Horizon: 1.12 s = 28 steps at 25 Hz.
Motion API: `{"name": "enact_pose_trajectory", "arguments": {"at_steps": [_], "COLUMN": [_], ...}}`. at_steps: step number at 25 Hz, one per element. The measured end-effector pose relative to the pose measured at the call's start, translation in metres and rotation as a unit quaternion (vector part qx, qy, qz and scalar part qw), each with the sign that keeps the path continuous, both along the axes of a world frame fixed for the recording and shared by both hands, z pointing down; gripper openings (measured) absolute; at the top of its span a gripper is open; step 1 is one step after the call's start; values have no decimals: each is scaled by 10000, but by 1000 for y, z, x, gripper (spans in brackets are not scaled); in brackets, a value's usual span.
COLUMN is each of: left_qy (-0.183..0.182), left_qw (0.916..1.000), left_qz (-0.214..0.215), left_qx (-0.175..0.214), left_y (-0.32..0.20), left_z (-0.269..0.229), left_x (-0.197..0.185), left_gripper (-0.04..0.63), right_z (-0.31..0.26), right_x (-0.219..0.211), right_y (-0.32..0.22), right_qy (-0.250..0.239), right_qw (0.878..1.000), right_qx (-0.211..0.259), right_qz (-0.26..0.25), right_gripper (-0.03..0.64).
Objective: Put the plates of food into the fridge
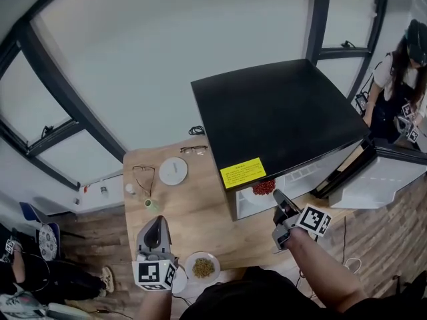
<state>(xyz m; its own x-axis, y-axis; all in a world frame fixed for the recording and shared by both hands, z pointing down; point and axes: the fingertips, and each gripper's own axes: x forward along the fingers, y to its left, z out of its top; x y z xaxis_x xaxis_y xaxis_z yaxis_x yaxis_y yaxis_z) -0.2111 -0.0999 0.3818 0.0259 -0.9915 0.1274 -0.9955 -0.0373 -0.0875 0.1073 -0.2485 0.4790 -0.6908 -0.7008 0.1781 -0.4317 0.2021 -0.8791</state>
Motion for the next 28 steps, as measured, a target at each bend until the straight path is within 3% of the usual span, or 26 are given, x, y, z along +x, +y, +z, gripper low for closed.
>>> {"name": "enact_pose_trajectory", "arguments": {"at_steps": [5, 17, 21, 25, 28], "left_qy": [0, 32, 29, -3, 33], "left_qw": [9999, 9988, 9983, 9978, 9976], "left_qz": [-149, -470, -572, -658, -685], "left_qx": [48, -100, -62, -101, -101], "left_y": [2, 7, 9, 13, 11], "left_z": [-4, 2, -3, -4, -3], "left_x": [-4, -11, -14, -14, -9], "left_gripper": [3, 3, 3, 3, 3], "right_z": [-2, -3, -2, 7, 11], "right_x": [-16, -19, -16, -18, -16], "right_y": [-15, -51, -62, -64, -69], "right_qy": [180, 1393, 1950, 2653, 2905], "right_qw": [9995, 9892, 9786, 9598, 9524], "right_qx": [145, 339, 524, 598, 583], "right_qz": [-212, -306, -394, -696, -716], "right_gripper": [32, 48, 72, 86, 106]}}
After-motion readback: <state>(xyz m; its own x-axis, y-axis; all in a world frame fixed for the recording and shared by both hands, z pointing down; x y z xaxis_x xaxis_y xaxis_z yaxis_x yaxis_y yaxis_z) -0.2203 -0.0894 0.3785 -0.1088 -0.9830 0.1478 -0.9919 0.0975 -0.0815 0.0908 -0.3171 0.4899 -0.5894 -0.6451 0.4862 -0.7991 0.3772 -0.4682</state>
